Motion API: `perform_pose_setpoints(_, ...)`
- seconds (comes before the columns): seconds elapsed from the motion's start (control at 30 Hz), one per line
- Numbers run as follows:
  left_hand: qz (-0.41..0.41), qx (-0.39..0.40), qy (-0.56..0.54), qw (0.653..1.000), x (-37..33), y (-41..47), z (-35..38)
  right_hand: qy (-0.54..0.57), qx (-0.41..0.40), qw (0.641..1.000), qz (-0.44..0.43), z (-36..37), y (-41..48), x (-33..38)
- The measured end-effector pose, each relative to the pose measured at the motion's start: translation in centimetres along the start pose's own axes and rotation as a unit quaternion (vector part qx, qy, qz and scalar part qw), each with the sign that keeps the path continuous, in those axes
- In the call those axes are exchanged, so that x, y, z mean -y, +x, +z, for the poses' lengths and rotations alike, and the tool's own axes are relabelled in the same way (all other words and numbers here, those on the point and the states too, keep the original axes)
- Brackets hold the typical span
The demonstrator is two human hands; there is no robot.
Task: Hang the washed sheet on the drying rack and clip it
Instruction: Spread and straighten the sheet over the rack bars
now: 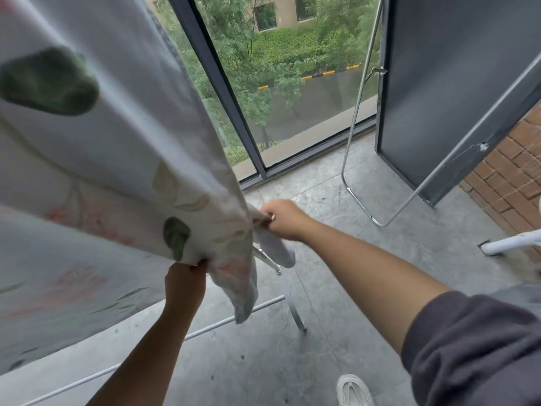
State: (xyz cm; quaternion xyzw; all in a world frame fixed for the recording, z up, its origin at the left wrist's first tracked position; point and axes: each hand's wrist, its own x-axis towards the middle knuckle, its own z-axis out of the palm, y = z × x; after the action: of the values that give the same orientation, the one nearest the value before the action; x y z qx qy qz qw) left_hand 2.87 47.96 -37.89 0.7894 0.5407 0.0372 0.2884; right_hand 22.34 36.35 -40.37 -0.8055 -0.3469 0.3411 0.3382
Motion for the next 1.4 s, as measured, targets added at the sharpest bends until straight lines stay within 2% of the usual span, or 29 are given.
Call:
perform_pose_setpoints(0.1, 0.020, 0.045, -0.023, 0.999, -1.2, -1.7, 0.8, 0.025, -0.166, 0.983, 0.075, -4.4, -0.7, -1.3)
perform_pose_setpoints(0.13, 0.028, 0.061, -0.029, 0.997, -1.9, -2.2, 1.2, 0.010, -0.182, 0.980, 0.080, -5.6, -1.0, -1.8)
perform_pose_setpoints(0.23, 0.034, 0.112, -0.069, 0.991, -4.6, -3.5, 2.8, -0.039, -0.150, 0.985, 0.072, -7.3, -2.1, -2.3)
perform_pose_setpoints(0.43, 0.021, 0.183, -0.183, 0.966, -9.4, -4.9, 5.4, 0.065, -0.194, 0.975, 0.090, -9.4, -2.6, -3.3)
perform_pose_setpoints(0.5, 0.002, 0.228, -0.232, 0.945, -10.4, -5.3, 6.0, 0.131, -0.127, 0.979, 0.087, -9.7, -3.3, -3.4)
perform_pose_setpoints(0.57, -0.024, 0.257, -0.272, 0.927, -11.0, -5.3, 6.3, 0.164, 0.002, 0.984, 0.070, -9.6, -4.3, -3.7)
perform_pose_setpoints(0.63, -0.043, 0.258, -0.268, 0.927, -11.6, -5.0, 6.5, 0.154, 0.126, 0.978, 0.063, -9.1, -5.3, -3.9)
perform_pose_setpoints(0.67, -0.053, 0.257, -0.263, 0.929, -11.8, -4.7, 6.5, 0.126, 0.151, 0.979, 0.054, -8.6, -5.7, -3.8)
perform_pose_setpoints(0.7, -0.060, 0.260, -0.258, 0.929, -11.9, -4.5, 6.6, 0.088, 0.140, 0.986, 0.036, -7.9, -5.7, -3.9)
perform_pose_setpoints(0.77, -0.048, 0.272, -0.240, 0.931, -11.7, -3.8, 6.7, -0.006, 0.021, 1.000, 0.023, -7.2, -5.0, -3.6)
perform_pose_setpoints(0.83, -0.026, 0.294, -0.231, 0.927, -11.6, -3.9, 6.2, -0.056, -0.088, 0.994, 0.033, -7.2, -4.1, -3.5)
perform_pose_setpoints(0.97, 0.000, 0.338, -0.213, 0.917, -11.7, -4.0, 5.1, -0.109, -0.102, 0.987, 0.061, -8.0, -4.2, -3.2)
perform_pose_setpoints(1.1, -0.032, 0.334, -0.217, 0.917, -10.7, -3.9, 4.0, -0.100, -0.185, 0.972, 0.108, -10.3, -3.9, -2.5)
perform_pose_setpoints(1.17, -0.030, 0.339, -0.233, 0.911, -10.2, -4.2, 3.2, -0.064, -0.113, 0.987, 0.099, -10.6, -4.1, -2.1)
perform_pose_setpoints(1.23, -0.029, 0.346, -0.265, 0.900, -10.3, -4.6, 2.6, -0.020, 0.040, 0.996, 0.077, -10.4, -5.5, -1.7)
perform_pose_setpoints(1.33, -0.043, 0.369, -0.325, 0.870, -11.2, -5.3, 2.0, 0.026, 0.273, 0.959, 0.071, -10.1, -8.0, -1.2)
perform_pose_setpoints(1.37, -0.043, 0.374, -0.341, 0.861, -11.5, -5.4, 2.0, 0.028, 0.309, 0.948, 0.070, -9.8, -8.4, -1.5)
perform_pose_setpoints(1.4, -0.039, 0.381, -0.352, 0.854, -11.8, -5.4, 1.9, 0.018, 0.311, 0.948, 0.061, -9.4, -8.5, -1.7)
